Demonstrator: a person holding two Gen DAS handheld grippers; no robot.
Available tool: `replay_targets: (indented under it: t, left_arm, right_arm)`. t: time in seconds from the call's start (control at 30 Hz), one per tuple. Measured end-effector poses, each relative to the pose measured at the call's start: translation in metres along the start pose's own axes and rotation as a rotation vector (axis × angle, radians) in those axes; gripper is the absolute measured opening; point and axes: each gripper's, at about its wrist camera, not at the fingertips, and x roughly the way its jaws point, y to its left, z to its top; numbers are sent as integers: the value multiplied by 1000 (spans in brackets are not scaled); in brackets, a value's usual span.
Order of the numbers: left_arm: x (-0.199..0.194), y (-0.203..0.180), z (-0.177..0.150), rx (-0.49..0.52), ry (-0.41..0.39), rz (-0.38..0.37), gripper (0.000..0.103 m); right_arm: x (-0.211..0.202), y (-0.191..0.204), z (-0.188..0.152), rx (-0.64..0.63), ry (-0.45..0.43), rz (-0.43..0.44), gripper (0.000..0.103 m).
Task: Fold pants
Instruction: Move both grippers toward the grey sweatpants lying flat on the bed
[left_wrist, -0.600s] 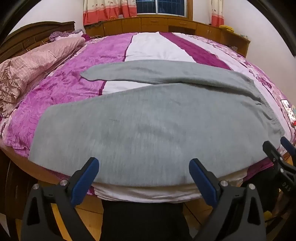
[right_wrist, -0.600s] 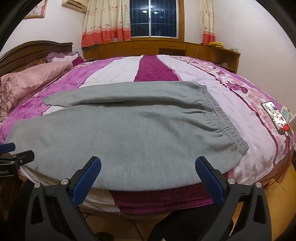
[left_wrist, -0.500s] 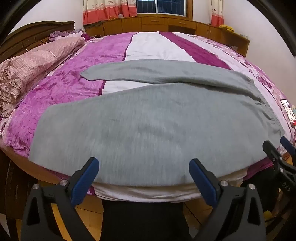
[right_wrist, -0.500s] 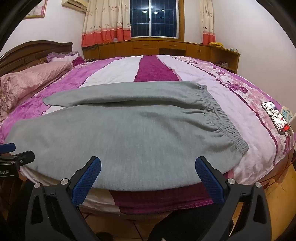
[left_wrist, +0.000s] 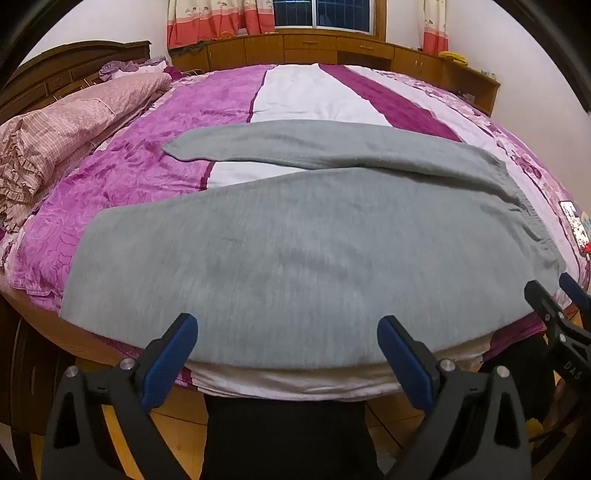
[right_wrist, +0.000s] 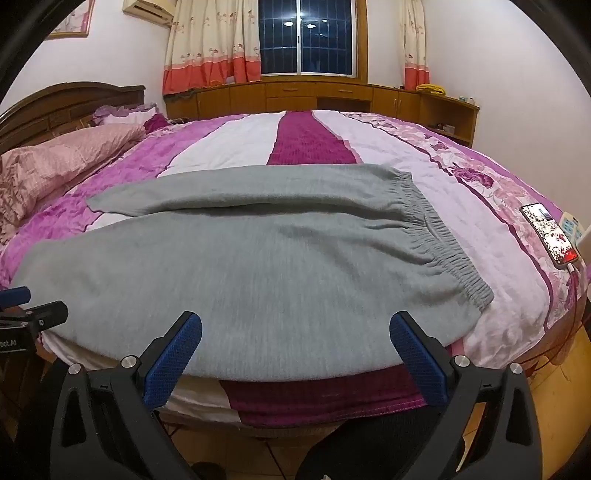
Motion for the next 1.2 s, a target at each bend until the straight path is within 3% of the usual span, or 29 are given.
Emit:
replay_targets:
  t: [0.47,1.2]
  left_arm:
    - [-6,5,4,-9,2,-4,100]
    - [-16,19,31,25,31,-9,100]
  right_arm:
    - [-5,1,9,9,4,-1,99]
    - [-14,-21,51,65,49,36,99]
